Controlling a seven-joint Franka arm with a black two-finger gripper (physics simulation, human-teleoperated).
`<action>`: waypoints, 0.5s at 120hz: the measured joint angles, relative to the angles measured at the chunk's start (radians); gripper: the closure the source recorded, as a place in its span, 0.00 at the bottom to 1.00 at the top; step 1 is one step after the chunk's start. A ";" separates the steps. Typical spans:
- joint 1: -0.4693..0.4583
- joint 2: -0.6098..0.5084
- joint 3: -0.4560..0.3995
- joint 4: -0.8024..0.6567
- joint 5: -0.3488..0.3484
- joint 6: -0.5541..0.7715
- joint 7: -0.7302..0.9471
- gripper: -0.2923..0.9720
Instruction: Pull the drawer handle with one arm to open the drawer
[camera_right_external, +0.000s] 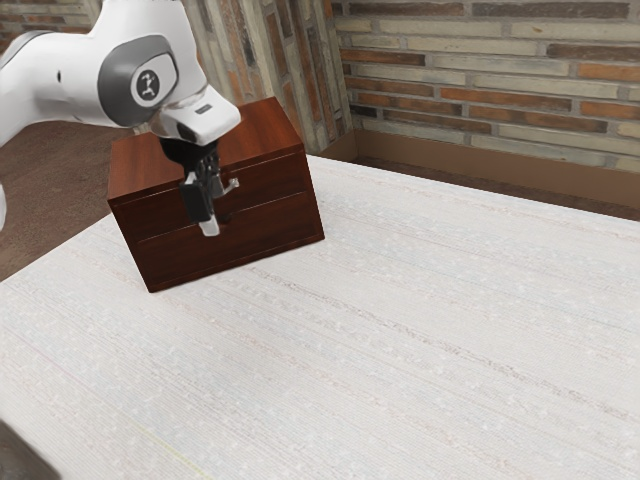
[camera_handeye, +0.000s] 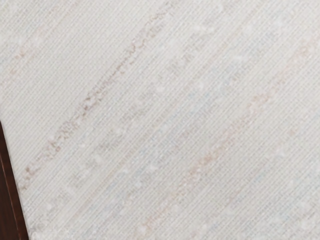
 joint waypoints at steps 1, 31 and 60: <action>0.000 0.001 0.000 0.000 -0.001 0.002 0.001 0.23; -0.013 0.060 0.010 0.023 -0.014 0.060 0.015 0.23; -0.022 0.106 0.054 0.053 -0.015 0.108 0.016 0.23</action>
